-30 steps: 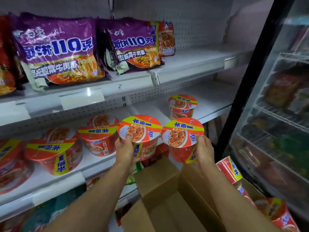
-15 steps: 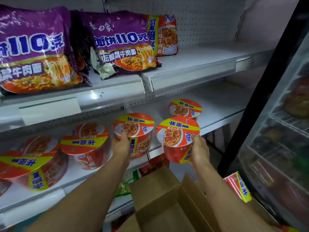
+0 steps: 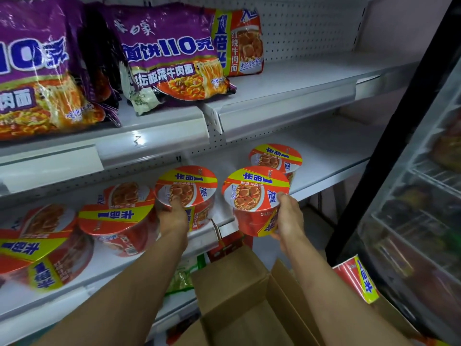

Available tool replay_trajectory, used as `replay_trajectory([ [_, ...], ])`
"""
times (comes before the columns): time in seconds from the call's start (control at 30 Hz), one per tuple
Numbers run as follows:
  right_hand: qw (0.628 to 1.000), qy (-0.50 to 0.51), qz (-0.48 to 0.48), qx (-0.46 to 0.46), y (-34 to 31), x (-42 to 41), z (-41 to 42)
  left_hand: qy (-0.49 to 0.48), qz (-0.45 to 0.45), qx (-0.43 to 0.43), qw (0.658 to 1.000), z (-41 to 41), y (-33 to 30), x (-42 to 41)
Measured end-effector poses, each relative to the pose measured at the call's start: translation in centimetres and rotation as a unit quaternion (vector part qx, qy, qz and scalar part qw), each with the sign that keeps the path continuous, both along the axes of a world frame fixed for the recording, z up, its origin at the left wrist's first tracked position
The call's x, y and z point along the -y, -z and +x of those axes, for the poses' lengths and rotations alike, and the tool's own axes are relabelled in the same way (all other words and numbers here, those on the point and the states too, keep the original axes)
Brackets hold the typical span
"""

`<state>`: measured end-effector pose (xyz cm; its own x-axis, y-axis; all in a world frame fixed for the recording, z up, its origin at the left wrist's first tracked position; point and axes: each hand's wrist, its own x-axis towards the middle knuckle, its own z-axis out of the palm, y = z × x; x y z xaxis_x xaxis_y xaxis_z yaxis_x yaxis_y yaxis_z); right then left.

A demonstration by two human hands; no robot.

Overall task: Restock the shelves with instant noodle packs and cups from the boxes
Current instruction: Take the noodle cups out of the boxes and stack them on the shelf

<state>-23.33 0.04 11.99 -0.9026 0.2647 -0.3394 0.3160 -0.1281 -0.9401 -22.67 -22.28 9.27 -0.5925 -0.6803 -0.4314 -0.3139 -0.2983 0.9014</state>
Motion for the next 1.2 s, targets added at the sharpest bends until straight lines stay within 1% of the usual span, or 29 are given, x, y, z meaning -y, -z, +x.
replay_trajectory([
  [0.1, 1.0, -0.007, -0.009, -0.003, -0.1, 0.4, -0.4, 0.036, -0.034, -0.007, 0.999, 2.3, -2.5, -1.5],
  [0.23, 0.999, 0.002, -0.041, 0.0, -0.6, 0.9, -1.0, 0.094, -0.101, 0.014, 0.99, 4.3, -3.1, -2.5],
  [0.4, 0.997, 0.012, -0.076, 0.011, -0.3, 1.2, -2.1, 0.186, -0.208, 0.049, 0.959, 5.6, -2.3, -2.9],
  [0.63, 0.995, 0.031, -0.093, 0.008, -0.1, 0.8, -3.5, 0.225, -0.282, 0.089, 0.928, 6.3, -3.3, -3.6],
  [0.77, 0.995, 0.046, -0.089, 0.007, -0.4, 0.0, -4.7, 0.258, -0.301, 0.116, 0.91, 6.8, -3.8, -4.1],
  [0.9, 0.995, 0.051, -0.087, 0.009, -0.6, -0.5, -5.7, 0.309, -0.333, 0.144, 0.879, 7.0, -3.5, -4.6],
  [1.03, 0.996, 0.039, -0.085, 0.004, -0.8, 0.3, -5.9, 0.34, -0.354, 0.152, 0.858, 6.9, -3.3, -5.5],
  [1.2, 0.997, 0.03, -0.072, 0.018, -0.7, 2.1, -6.9, 0.361, -0.368, 0.151, 0.843, 6.7, -3.0, -5.9],
])
